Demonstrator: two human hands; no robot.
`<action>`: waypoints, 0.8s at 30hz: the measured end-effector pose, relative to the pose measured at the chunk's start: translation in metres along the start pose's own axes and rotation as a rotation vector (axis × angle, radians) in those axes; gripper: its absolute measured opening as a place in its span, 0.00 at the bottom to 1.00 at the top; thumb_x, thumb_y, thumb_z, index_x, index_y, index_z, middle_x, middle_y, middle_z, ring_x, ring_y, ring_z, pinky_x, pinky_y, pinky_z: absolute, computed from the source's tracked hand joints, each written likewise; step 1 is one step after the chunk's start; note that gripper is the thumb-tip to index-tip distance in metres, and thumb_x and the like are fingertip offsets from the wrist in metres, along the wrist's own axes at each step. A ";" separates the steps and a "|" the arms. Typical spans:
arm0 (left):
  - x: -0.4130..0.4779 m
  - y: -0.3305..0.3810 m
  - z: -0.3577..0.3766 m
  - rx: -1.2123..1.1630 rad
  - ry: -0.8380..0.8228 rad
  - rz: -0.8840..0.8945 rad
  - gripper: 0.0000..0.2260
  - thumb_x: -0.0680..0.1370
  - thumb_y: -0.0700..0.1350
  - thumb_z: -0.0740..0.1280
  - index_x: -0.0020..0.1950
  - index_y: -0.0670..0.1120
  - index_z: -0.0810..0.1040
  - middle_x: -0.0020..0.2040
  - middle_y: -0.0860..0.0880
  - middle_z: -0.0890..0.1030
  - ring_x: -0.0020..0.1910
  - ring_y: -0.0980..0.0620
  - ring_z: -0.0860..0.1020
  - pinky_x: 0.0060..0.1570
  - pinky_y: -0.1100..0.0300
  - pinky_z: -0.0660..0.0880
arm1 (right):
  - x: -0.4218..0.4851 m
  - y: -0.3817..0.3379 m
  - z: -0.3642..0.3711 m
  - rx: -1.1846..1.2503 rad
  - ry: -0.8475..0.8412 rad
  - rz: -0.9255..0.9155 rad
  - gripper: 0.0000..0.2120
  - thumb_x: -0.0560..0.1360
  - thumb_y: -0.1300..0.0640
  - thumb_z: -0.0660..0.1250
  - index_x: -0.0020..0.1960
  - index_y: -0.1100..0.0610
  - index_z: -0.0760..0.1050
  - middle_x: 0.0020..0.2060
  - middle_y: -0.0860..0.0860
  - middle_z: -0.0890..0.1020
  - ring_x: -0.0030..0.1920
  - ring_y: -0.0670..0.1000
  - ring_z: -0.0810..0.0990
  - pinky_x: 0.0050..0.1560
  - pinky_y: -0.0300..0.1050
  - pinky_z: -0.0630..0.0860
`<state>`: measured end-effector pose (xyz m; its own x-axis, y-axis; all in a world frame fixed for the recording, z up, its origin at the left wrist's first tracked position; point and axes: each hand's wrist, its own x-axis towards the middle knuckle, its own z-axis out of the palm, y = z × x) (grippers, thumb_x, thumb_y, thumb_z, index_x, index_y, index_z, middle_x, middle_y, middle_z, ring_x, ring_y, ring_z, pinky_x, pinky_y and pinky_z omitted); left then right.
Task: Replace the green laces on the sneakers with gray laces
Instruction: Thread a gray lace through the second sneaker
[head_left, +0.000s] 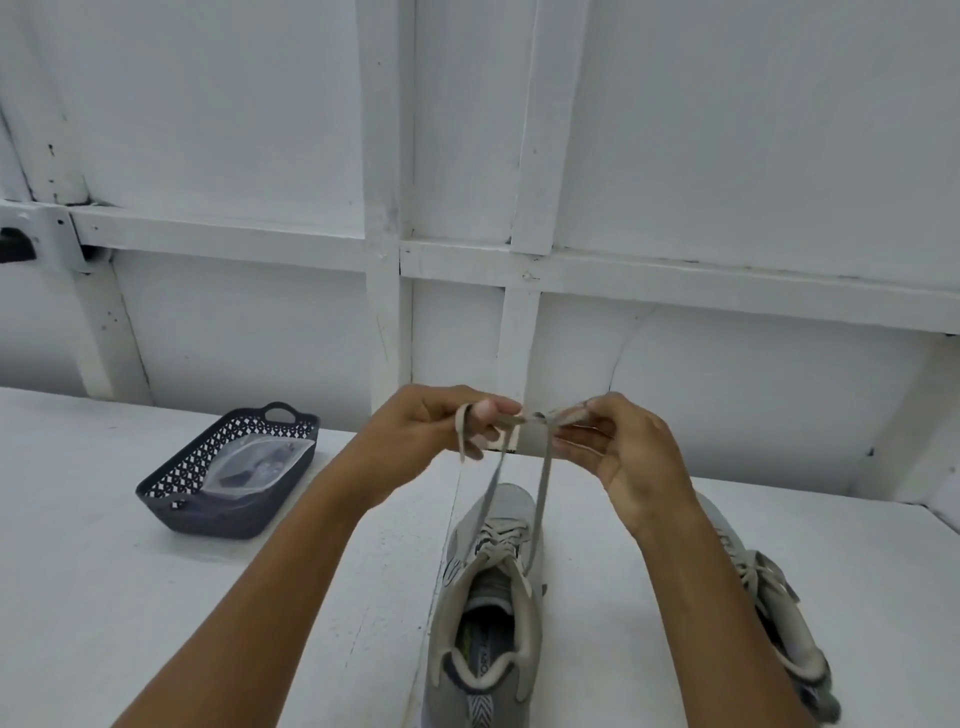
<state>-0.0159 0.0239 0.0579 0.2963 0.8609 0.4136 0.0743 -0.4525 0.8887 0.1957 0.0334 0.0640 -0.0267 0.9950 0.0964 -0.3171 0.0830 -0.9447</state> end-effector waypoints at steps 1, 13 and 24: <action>-0.002 -0.005 -0.002 -0.122 0.055 -0.021 0.12 0.78 0.51 0.67 0.54 0.47 0.86 0.54 0.44 0.84 0.56 0.44 0.81 0.54 0.53 0.80 | 0.002 0.001 -0.004 0.163 -0.001 0.047 0.20 0.78 0.65 0.58 0.30 0.63 0.78 0.36 0.60 0.84 0.41 0.58 0.84 0.44 0.50 0.84; -0.023 -0.073 -0.025 -0.276 0.332 -0.490 0.15 0.84 0.50 0.60 0.44 0.42 0.76 0.30 0.50 0.64 0.25 0.56 0.57 0.23 0.64 0.53 | 0.008 0.059 -0.062 -0.191 0.115 0.188 0.15 0.78 0.61 0.63 0.35 0.54 0.62 0.24 0.47 0.57 0.22 0.46 0.53 0.23 0.36 0.52; -0.038 -0.075 -0.003 0.366 -0.310 -0.429 0.08 0.78 0.52 0.70 0.56 0.54 0.79 0.52 0.59 0.82 0.53 0.61 0.79 0.53 0.66 0.73 | -0.009 0.075 -0.050 -0.831 -0.589 0.078 0.06 0.77 0.58 0.71 0.42 0.55 0.79 0.37 0.46 0.82 0.40 0.43 0.79 0.46 0.34 0.75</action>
<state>-0.0352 0.0255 -0.0240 0.4258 0.9004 -0.0887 0.5509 -0.1803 0.8149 0.2201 0.0333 -0.0232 -0.5524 0.8322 -0.0476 0.4577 0.2551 -0.8517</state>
